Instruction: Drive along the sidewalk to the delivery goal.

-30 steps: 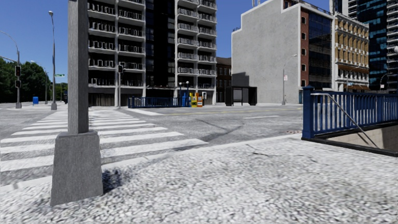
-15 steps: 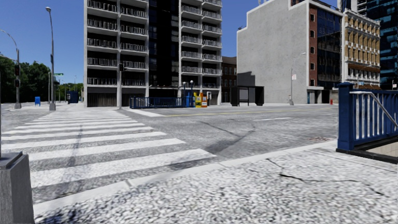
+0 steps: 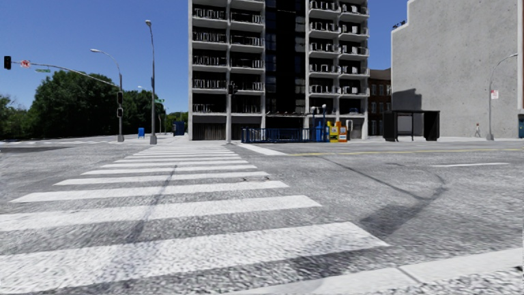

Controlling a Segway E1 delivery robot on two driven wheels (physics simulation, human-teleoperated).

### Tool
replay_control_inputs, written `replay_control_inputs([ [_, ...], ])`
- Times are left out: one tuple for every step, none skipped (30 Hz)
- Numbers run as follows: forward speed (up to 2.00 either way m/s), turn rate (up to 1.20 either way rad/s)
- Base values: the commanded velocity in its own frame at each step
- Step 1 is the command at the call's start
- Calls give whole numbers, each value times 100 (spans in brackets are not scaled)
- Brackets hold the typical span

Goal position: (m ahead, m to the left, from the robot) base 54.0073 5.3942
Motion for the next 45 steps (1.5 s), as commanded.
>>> replay_control_inputs([
  [200, 59],
  [200, 54],
  [200, 54],
  [200, 52],
  [200, 51],
  [200, 47],
  [200, 35],
  [200, 20],
  [200, 20],
  [200, 14],
  [200, 12],
  [200, 12],
  [200, 12],
  [200, 15],
  [200, 20],
  [200, 20],
  [200, 25],
  [200, 28],
  [200, 31],
  [200, 34],
  [200, 39],
  [200, 39],
  [200, 42],
  [200, 47],
  [200, 50],
  [200, 52],
  [200, 53],
  [200, 53],
  [200, 53],
  [200, 53],
  [200, 53],
  [200, 53],
  [200, 54],
  [200, 55],
  [200, 55],
  [200, 57],
  [200, 57],
  [200, 58],
  [200, 57],
  [200, 47],
  [200, 47],
  [200, 30],
  [200, 5],
  [200, 0],
  [200, 0],
])
